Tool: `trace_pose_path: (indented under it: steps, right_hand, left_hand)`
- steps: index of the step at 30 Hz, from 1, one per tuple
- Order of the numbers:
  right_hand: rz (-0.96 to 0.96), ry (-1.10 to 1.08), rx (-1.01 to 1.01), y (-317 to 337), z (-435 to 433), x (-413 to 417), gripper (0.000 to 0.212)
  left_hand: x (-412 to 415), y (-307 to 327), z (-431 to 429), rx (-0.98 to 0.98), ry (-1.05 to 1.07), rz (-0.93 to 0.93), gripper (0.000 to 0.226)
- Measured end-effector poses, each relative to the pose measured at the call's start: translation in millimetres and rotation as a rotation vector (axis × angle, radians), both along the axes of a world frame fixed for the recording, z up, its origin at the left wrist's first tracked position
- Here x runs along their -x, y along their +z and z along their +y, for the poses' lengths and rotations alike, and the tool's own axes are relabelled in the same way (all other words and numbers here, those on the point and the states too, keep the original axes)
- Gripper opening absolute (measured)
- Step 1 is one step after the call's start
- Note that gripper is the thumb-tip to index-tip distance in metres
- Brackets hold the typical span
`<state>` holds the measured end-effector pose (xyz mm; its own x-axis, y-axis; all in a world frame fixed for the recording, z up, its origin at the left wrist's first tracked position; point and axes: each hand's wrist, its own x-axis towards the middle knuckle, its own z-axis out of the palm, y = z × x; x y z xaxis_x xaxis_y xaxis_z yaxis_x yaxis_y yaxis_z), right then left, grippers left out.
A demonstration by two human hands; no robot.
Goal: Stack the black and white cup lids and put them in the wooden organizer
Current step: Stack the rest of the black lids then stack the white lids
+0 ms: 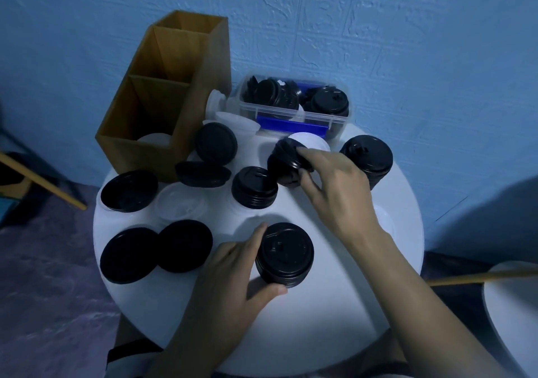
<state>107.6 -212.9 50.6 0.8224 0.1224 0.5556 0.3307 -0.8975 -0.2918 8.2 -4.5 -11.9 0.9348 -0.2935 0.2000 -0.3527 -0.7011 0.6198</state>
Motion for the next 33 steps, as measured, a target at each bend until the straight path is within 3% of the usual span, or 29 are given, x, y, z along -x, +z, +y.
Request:
trace_pose_path:
  steps: [6, 12, 16, 22, 26, 33]
  right_hand:
    - [-0.014, 0.089, -0.027, -1.5, -25.0, 32.7, 0.035]
    - [0.142, 0.204, 0.06, -24.4, -40.5, 39.3, 0.035]
    - [0.255, 0.093, -0.007, -15.4, -32.3, 37.0, 0.035]
    - [0.421, -0.076, 0.015, -3.1, -12.7, 22.0, 0.072]
    - [0.506, -0.099, 0.052, -0.8, -9.1, 14.0, 0.074]
    - [0.514, 0.035, -0.384, 9.2, -19.1, 23.3, 0.06]
  left_hand:
    - [1.2, 0.6, 1.7, -0.003, -0.008, 0.012, 0.093]
    - [0.7, 1.7, 1.1, -0.036, 0.023, -0.01, 0.093]
    - [0.6, 0.4, 1.2, -0.017, 0.017, 0.008, 0.092]
    - [1.1, -1.4, 1.0, -0.019, 0.008, 0.024, 0.092]
    - [0.8, -1.1, 1.2, -0.005, 0.007, 0.021, 0.089]
    - [0.3, -1.3, 2.9, 0.004, -0.007, 0.036, 0.093]
